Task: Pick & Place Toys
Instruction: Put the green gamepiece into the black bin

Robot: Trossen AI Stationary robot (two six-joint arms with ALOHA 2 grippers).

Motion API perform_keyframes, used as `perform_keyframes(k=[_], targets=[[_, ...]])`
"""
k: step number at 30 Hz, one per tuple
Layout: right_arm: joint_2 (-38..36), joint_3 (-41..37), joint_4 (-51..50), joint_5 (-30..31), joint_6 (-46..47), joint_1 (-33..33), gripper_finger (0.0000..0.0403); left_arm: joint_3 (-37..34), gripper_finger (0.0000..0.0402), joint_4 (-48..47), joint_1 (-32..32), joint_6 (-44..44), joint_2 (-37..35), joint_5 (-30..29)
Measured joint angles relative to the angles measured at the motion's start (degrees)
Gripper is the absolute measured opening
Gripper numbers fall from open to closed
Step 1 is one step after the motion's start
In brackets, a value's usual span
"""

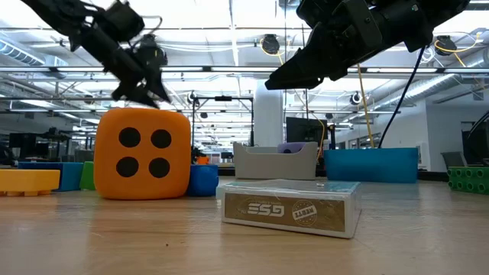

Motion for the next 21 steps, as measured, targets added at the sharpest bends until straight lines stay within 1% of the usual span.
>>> perform_keyframes(k=[3, 6, 8, 11, 14, 16, 19, 21], targets=[[0.0, 0.0, 0.0, 0.0, -0.1, 0.0, 0.0169, -1.1, 0.0237, 5.1, -3.6, 0.7, -1.5, 6.6], [0.0, 0.0, 0.0, 0.0, -0.1, 0.0, 0.0171, -2.9, 0.0237, 9.9, -8.8, 1.1, -1.5, 9.6], [0.0, 0.0, 0.0, 0.0, -0.1, 0.0, 0.0171, -4.8, 0.0237, 15.3, -13.0, 0.6, -1.0, 9.7], [0.0, 0.0, -0.1, -0.1, 0.3, 0.0, 0.0168, -8.8, 0.0237, 26.6, -19.4, -0.3, 0.5, 9.6], [0.0, 0.0, -1.0, -0.2, 2.4, 0.0, 0.0167, -12.5, 0.0237, 40.4, -25.7, -0.7, 2.7, 9.6], [0.0, 0.0, -2.4, 0.0, 4.4, 0.0, 0.0167, -14.2, 0.0237, 47.8, -29.3, -0.7, 4.6, 8.8], [-0.3, 0.4, -5.7, 2.0, 7.0, -0.3, 0.0165, -14.6, 0.0237, 53.8, -33.6, -0.4, 7.8, 5.4], [-1.7, 2.2, -13.6, 4.6, 10.3, -1.1, 0.0161, -14.3, 0.0237, 56.5, -35.6, 0.8, 9.6, 2.7]])
